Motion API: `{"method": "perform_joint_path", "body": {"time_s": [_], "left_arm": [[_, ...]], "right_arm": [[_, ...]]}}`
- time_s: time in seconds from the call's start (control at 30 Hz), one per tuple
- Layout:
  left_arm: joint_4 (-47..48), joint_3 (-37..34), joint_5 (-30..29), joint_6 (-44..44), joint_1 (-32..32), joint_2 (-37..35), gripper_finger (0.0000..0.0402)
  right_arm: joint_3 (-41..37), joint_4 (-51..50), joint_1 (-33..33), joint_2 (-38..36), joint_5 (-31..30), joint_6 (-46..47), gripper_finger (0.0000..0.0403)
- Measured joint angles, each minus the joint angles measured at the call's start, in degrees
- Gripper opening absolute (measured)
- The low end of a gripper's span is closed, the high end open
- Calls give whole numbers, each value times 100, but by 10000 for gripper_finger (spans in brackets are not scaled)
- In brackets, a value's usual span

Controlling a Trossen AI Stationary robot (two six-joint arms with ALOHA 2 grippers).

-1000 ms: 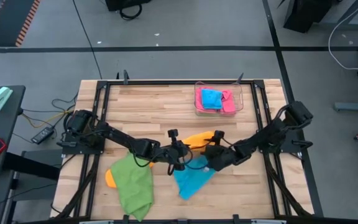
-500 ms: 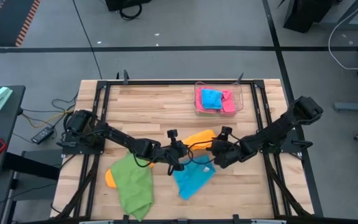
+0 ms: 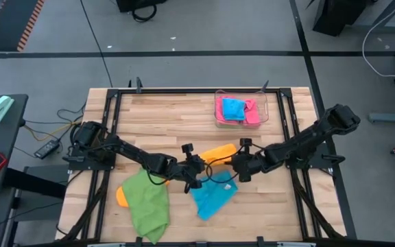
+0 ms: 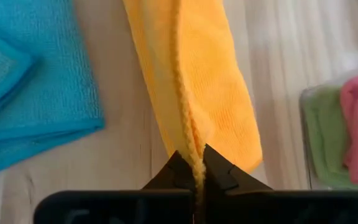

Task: Fold microfiber towels
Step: Fold the right yellow towel

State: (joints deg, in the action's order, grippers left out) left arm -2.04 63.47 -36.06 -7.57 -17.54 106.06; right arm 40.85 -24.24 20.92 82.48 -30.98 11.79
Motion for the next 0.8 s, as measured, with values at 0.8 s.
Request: {"method": "perform_joint_path", "body": {"time_s": [0.8], "left_arm": [[777, -296, -746, 76, 678, -80, 56]], "right_arm": [[670, -88, -2252, 96, 746, -1622, 6]]}}
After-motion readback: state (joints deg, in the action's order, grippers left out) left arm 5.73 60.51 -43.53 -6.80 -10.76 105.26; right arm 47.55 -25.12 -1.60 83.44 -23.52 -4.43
